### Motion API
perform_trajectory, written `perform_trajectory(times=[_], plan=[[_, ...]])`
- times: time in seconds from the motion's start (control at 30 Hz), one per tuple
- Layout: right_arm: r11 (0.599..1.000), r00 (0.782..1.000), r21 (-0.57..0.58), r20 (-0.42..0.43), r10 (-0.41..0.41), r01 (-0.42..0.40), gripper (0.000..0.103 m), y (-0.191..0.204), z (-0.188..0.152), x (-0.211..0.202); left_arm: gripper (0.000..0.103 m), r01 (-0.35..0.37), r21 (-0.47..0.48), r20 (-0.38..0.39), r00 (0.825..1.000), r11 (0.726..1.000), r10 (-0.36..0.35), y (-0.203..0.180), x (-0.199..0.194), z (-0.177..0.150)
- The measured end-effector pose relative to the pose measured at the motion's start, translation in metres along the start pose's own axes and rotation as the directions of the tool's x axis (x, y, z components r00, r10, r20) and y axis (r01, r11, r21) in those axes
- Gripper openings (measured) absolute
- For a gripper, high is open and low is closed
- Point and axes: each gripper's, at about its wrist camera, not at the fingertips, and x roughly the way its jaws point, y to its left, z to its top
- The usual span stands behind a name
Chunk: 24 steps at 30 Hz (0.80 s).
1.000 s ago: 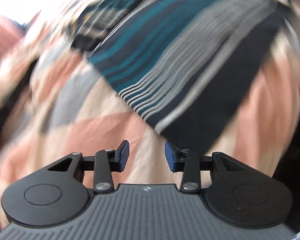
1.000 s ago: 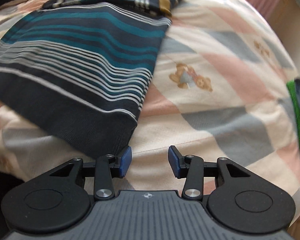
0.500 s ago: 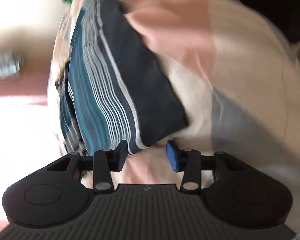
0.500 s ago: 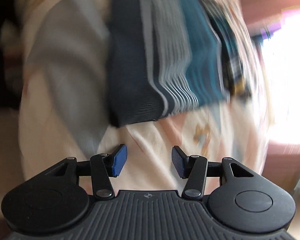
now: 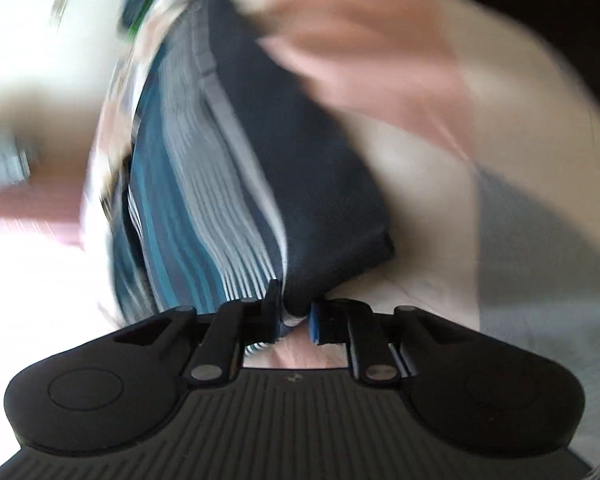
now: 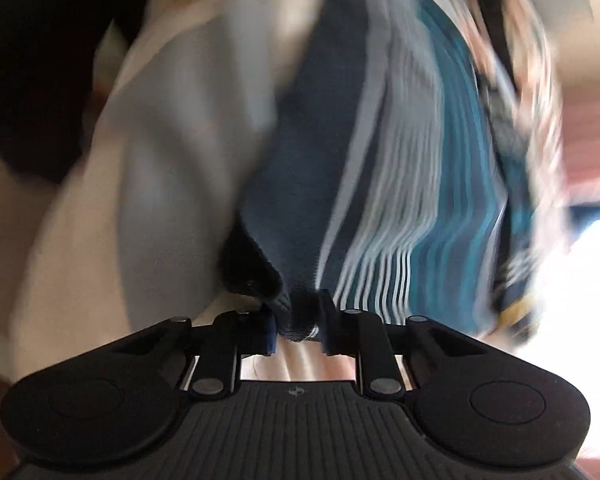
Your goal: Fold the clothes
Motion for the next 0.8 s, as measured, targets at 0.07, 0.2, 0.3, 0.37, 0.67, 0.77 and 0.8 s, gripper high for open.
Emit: perform_trajectory(times=[0.07, 0.2, 0.3, 0.37, 0.67, 0.77, 0.8], plan=[[0.935, 0.979, 0.291, 0.076, 0.187, -0.201, 0.014, -0.065, 0.000, -0.016, 0.011, 0.133, -0.269, -0.018, 0.989, 0.954, -0.144, 0.051, -0.005, 0.001], [0.660, 0.909, 0.625, 0.303, 0.288, -0.417, 0.010, -0.176, -0.037, -0.027, 0.010, 0.317, -0.808, 0.123, 0.915, 0.496, -0.384, 0.158, 0.009, -0.040], [0.529, 0.903, 0.733, 0.375, 0.211, -0.428, 0.005, -0.229, -0.065, -0.012, 0.008, 0.253, -0.950, 0.183, 0.927, 0.185, -0.327, 0.198, 0.029, -0.082], [0.447, 0.910, 0.793, 0.377, 0.175, -0.414, 0.005, -0.249, -0.075, 0.012, 0.008, 0.206, -0.978, 0.192, 0.937, 0.019, -0.291, 0.211, 0.049, -0.105], [0.021, 0.837, 0.840, 0.537, 0.103, -0.542, 0.043, -0.254, -0.134, 0.075, 0.025, 0.051, -0.880, 0.181, 0.955, -0.473, -0.234, 0.190, 0.088, -0.170], [-0.012, 0.838, 0.840, 0.542, 0.060, -0.543, 0.057, -0.248, -0.136, 0.075, 0.032, 0.024, -0.873, 0.158, 0.959, -0.487, -0.234, 0.189, 0.092, -0.167], [0.005, 0.847, 0.849, 0.526, 0.081, -0.528, 0.057, -0.246, -0.130, 0.076, 0.035, 0.016, -0.876, 0.149, 0.959, -0.482, -0.239, 0.190, 0.095, -0.164]])
